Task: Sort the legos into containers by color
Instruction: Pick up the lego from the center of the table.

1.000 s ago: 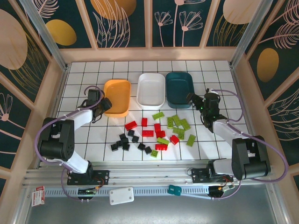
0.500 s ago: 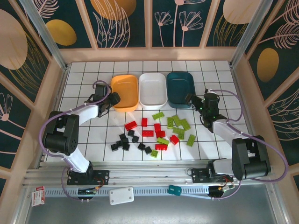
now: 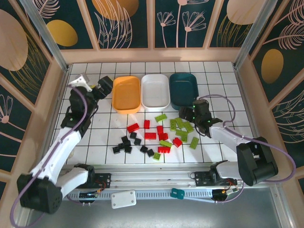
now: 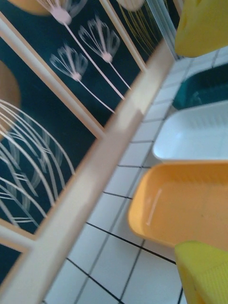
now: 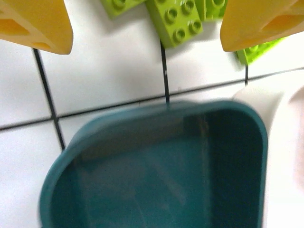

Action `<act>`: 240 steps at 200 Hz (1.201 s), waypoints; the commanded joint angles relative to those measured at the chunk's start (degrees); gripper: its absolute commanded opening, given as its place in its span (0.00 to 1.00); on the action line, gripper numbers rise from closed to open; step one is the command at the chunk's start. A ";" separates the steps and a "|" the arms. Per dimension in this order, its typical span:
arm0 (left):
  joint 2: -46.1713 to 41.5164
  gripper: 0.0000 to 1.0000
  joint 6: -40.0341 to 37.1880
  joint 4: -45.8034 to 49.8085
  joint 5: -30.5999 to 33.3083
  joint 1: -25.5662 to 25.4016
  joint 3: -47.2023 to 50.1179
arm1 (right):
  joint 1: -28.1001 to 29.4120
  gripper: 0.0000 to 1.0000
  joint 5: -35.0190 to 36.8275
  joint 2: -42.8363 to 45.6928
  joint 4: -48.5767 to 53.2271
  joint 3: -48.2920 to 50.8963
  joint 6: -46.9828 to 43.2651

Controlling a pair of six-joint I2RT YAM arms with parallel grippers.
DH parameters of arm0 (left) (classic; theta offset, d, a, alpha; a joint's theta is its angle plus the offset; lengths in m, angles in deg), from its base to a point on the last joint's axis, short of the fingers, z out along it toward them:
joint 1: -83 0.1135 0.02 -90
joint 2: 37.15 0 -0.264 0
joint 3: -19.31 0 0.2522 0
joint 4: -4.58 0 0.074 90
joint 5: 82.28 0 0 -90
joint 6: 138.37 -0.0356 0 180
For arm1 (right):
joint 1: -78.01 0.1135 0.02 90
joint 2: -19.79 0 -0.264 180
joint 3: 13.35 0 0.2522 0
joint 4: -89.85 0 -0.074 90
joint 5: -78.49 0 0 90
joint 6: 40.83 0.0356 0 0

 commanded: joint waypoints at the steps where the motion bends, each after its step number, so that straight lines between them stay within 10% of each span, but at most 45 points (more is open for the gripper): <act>1: -6.20 0.99 6.22 -2.34 4.69 -0.11 5.72 | 4.04 0.81 6.11 2.84 6.24 1.34 2.88; 117: -18.00 0.99 11.28 -1.35 -1.57 -0.12 17.36 | 31.98 0.74 4.75 15.33 14.14 5.70 8.24; 240: -15.13 0.99 9.93 2.56 -4.17 -0.12 17.87 | 30.73 0.71 13.41 -14.17 11.27 -13.60 1.25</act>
